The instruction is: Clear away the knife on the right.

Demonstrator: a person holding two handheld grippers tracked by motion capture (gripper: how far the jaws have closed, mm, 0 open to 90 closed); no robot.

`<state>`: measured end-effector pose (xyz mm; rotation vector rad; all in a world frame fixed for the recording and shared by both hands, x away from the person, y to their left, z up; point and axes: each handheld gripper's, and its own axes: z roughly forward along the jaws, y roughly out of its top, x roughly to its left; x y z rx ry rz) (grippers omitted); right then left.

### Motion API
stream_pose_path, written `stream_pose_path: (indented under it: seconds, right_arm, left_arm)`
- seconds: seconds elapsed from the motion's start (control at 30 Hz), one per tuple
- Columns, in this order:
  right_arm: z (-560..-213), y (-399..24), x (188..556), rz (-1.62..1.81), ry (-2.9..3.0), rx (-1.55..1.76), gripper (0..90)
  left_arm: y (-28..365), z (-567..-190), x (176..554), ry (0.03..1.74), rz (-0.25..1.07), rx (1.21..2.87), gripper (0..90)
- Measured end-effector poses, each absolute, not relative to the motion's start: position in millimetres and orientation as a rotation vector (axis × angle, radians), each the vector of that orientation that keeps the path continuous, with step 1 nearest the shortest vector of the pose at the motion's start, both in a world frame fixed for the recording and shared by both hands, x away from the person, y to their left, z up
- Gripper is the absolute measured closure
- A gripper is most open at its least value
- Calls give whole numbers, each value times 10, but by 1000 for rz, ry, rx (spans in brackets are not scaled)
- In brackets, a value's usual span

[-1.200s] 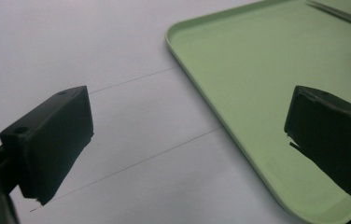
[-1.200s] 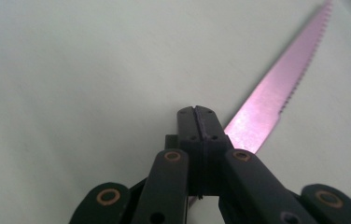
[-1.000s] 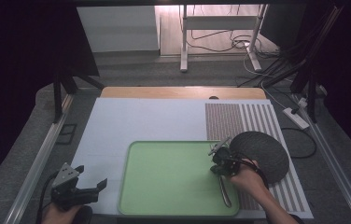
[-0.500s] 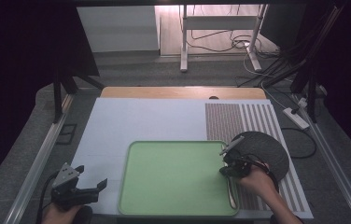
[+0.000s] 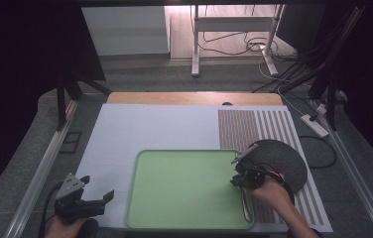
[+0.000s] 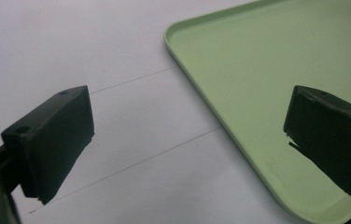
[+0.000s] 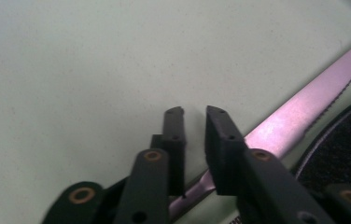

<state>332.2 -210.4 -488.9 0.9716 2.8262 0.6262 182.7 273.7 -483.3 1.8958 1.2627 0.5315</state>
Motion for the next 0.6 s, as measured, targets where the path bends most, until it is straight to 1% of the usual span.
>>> stream_pose_path:
  seconds: [0.03, 0.23, 0.37, 0.43, 0.5, 0.6]
  right_arm:
    - [-4886, -2107, 3323, 635, 2821, 978, 700]
    - [-4835, -2081, 3301, 681, 2786, 995, 555]
    - [-4790, -2086, 3287, 714, 2769, 1002, 440]
    - [-4767, -2098, 3278, 728, 2749, 1012, 380]
    - [-4753, -2110, 3272, 713, 2726, 1021, 301]
    - [-4744, -2133, 3260, 708, 2715, 1015, 293]
  left_arm:
    - [2736, -4833, 1827, 1262, 532, 1896, 28]
    - [2736, -4832, 1827, 1261, 534, 1897, 28]
    - [2737, -4833, 1827, 1263, 532, 1895, 28]
    - [2737, -4833, 1827, 1263, 532, 1895, 28]
    - [2737, -4833, 1827, 1263, 532, 1895, 28]
    - [2737, -4833, 1827, 1263, 532, 1894, 28]
